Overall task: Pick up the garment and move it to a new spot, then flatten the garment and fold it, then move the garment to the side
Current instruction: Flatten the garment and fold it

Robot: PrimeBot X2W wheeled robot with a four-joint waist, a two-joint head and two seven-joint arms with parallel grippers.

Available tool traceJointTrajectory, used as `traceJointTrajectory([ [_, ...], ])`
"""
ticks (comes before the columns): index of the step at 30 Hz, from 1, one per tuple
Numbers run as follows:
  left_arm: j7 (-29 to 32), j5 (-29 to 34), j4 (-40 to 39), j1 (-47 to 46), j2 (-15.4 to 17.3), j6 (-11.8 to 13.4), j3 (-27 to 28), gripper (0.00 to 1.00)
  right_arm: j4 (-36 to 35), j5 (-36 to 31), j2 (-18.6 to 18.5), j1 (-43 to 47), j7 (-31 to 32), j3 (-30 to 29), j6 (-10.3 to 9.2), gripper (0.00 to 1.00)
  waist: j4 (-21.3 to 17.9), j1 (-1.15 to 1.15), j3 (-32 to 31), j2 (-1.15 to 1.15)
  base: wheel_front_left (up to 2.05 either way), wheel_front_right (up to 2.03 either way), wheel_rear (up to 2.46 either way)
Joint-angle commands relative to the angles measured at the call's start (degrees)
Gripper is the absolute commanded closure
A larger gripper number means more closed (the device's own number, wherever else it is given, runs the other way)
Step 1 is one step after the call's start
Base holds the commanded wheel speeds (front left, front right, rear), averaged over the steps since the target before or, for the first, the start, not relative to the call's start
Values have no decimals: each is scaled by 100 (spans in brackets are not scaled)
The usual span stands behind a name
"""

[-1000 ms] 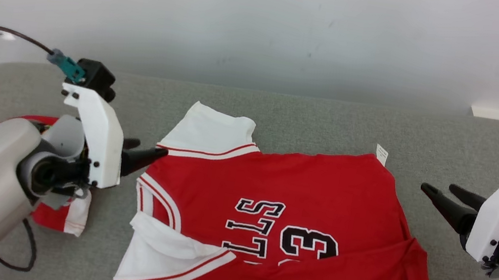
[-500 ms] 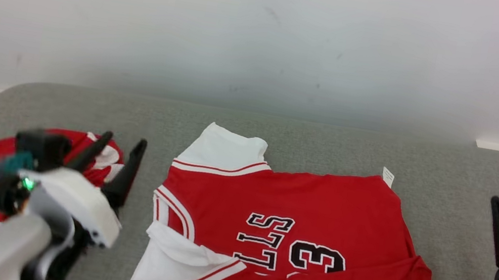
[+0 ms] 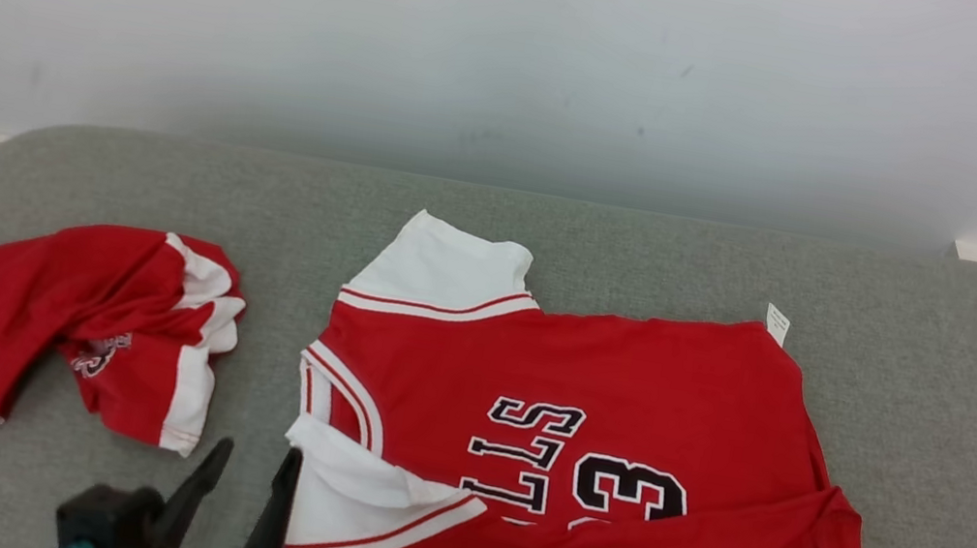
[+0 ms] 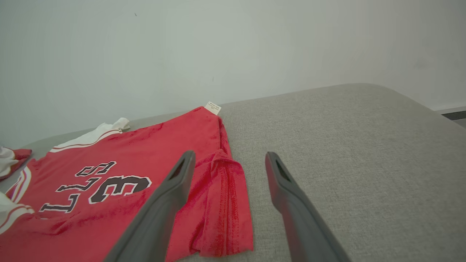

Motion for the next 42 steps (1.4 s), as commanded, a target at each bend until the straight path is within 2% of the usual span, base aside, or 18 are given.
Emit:
traceJointTrajectory([
  [1,-1,152,137,155,-143,-104,150,0,74,-82,25,70,34,25,-14,0,-40,0,37,0,0,0,0],
  [8,-2,692,1209,477,-704,-784,498,0,889,-186,138,-284,353,390,-13,0,-147,0,143,0,0,0,0],
  [15,-2,957,2037,343,-975,-1089,600,0,1771,-306,165,-702,416,550,-14,0,-145,0,194,0,0,0,0],
  [19,39,831,2372,295,-1057,-1273,529,0,2151,-320,207,-901,449,686,-14,0,-152,0,250,0,0,0,0],
  [23,205,755,2500,235,-1154,-1408,422,0,2349,-224,254,-1063,345,819,-14,46,-152,0,321,0,0,0,0],
  [24,252,751,2523,224,-1171,-1437,402,3,2397,-205,252,-1098,312,851,-14,55,-151,0,333,0,0,0,0],
  [25,289,727,2537,208,-1178,-1457,395,31,2440,-178,249,-1125,290,878,-14,66,-149,0,338,0,0,0,0],
  [26,304,698,2558,196,-1185,-1453,400,58,2480,-154,248,-1152,243,911,-14,88,-151,0,342,0,0,0,0],
  [27,321,692,2582,180,-1182,-1448,406,100,2517,-142,249,-1185,225,944,-14,100,-154,0,346,0,0,0,0],
  [35,246,696,2327,4,-935,-1334,585,100,2394,-4,50,-1400,-37,1004,-14,100,-141,0,307,0,0,0,0],
  [42,555,684,1770,173,-672,-1214,609,100,1860,166,-434,-1088,179,913,-16,100,-124,0,159,0,0,0,0],
])
